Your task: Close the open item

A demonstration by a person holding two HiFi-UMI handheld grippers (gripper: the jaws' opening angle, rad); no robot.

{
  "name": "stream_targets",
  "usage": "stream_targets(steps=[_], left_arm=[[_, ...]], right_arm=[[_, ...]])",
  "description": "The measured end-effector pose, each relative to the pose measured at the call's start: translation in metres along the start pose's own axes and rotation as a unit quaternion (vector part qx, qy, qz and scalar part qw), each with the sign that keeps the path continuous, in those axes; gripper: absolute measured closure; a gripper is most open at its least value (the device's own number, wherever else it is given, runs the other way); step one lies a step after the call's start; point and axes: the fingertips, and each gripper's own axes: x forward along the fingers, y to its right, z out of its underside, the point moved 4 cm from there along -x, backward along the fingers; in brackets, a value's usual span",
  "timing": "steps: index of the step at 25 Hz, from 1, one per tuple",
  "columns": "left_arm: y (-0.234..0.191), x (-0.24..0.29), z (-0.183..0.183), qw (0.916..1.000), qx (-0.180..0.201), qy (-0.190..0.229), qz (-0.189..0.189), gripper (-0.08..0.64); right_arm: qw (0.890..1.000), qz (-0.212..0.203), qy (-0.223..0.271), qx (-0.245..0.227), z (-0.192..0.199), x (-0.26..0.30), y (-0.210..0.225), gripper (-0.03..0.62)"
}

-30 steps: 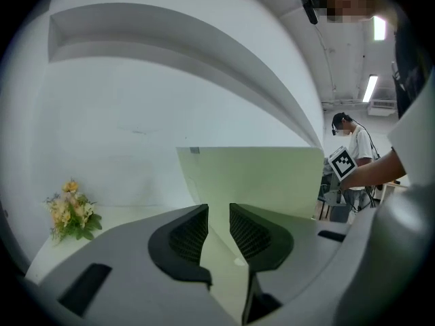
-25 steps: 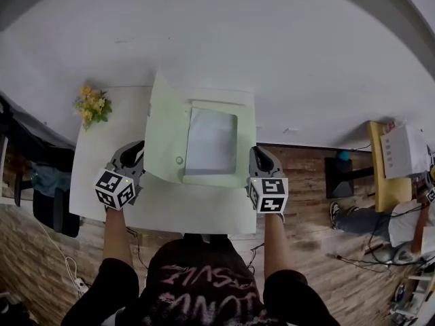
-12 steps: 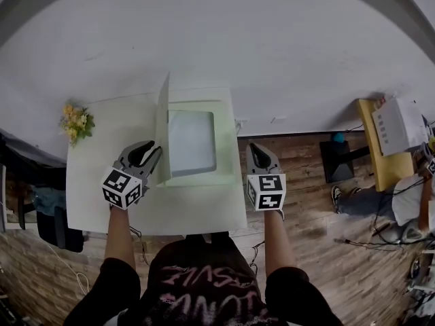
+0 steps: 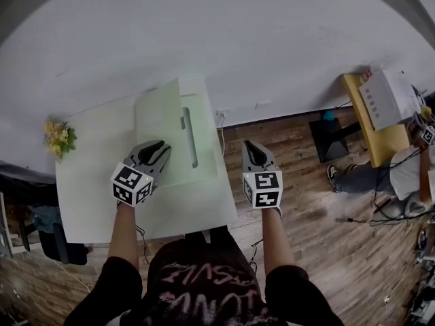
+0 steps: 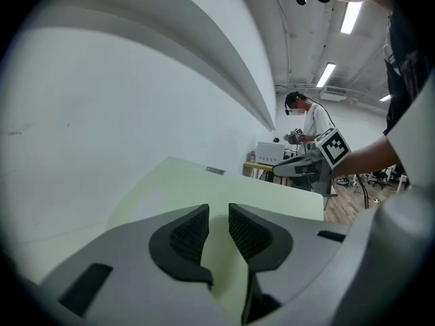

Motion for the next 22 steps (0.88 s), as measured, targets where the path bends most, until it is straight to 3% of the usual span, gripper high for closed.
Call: stream_targets(steps=[8, 14, 22], left_arm=[[0.021, 0.048, 0.014, 0.9982, 0.007, -0.055, 0.023, 0.456], [0.038, 0.076, 0.024, 0.9939, 0.033, -0.096, 0.043, 0.456], [0.051, 0.099, 0.044, 0.9824, 0.066, -0.164, 0.061, 0.456]], right_arm=[[1.000, 0.023, -0.014, 0.017, 0.020, -0.014, 0.026, 0.565], [0.999, 0.035, -0.021, 0.026, 0.034, -0.020, 0.041, 0.565], [0.998, 0.045, -0.027, 0.034, 0.043, -0.024, 0.054, 0.565]])
